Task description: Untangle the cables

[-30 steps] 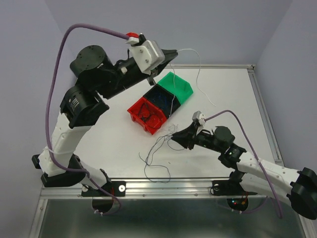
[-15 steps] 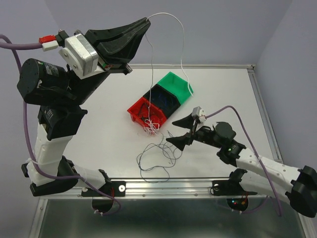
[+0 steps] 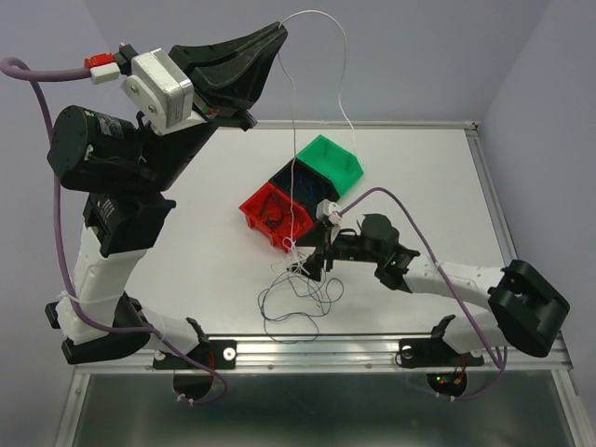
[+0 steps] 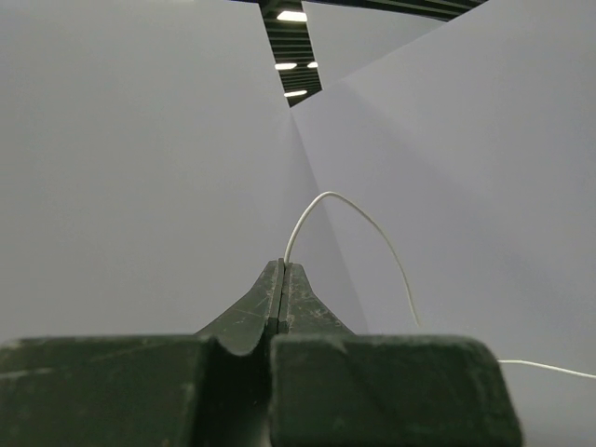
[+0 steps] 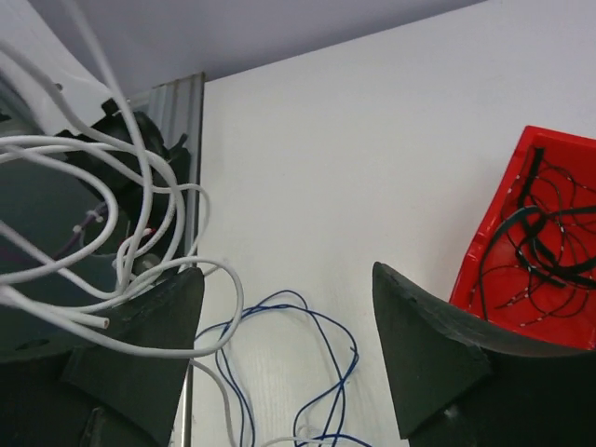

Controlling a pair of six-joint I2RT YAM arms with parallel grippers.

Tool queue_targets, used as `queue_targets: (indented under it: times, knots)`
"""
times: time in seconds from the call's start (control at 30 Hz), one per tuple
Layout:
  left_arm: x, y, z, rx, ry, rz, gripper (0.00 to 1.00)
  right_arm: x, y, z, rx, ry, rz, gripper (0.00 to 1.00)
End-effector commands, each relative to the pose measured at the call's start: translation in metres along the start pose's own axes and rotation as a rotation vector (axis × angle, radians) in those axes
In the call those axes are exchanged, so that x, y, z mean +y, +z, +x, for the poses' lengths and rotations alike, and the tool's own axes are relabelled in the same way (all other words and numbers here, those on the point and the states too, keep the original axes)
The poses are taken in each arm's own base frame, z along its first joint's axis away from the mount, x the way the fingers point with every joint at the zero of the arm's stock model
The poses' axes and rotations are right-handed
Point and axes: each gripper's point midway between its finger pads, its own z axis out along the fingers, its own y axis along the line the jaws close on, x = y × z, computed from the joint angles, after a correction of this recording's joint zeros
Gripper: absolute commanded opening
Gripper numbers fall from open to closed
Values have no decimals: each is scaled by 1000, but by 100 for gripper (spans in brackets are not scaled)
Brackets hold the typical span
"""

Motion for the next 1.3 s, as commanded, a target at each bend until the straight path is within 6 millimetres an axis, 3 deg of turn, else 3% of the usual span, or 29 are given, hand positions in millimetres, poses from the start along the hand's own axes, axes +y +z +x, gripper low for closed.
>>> queue_targets:
  times: [0.0,0.07,0.23,0.33,0.43,0.57,0.63,0.8,1.0,1.1,1.27]
  knots:
    - [17,-2,-28,-90,36,-72,0,33,1,-72,-195,-126,-137,86]
    - [18,-2,-26,-85,45,-75,0,26,-6,-75,-218,-124,-70,89]
    - [17,-6,-29,-91,50,-71,0,-43,-43,-86,-275,-62,418,95]
    - [15,-6,-29,-93,46,-60,0,-56,-69,-89,-295,-67,555,95]
    - [14,-5,-28,-90,44,-56,0,-47,-84,-92,-315,-93,556,100]
    - [12,-2,-23,-83,46,-52,0,7,-68,-84,-244,-166,243,100]
    - [12,0,-21,-82,48,-52,0,15,-63,-82,-228,-183,184,100]
    - [9,3,-20,-85,26,-39,0,15,-48,-82,-188,-183,137,100]
    - [6,4,-22,-91,0,-21,0,-14,-18,-78,-132,-184,185,100]
    - [5,3,-23,-92,-2,-17,0,-7,-2,-79,-117,-189,96,100]
    - [7,2,-24,-91,1,-25,0,23,20,-89,-154,-180,-140,100]
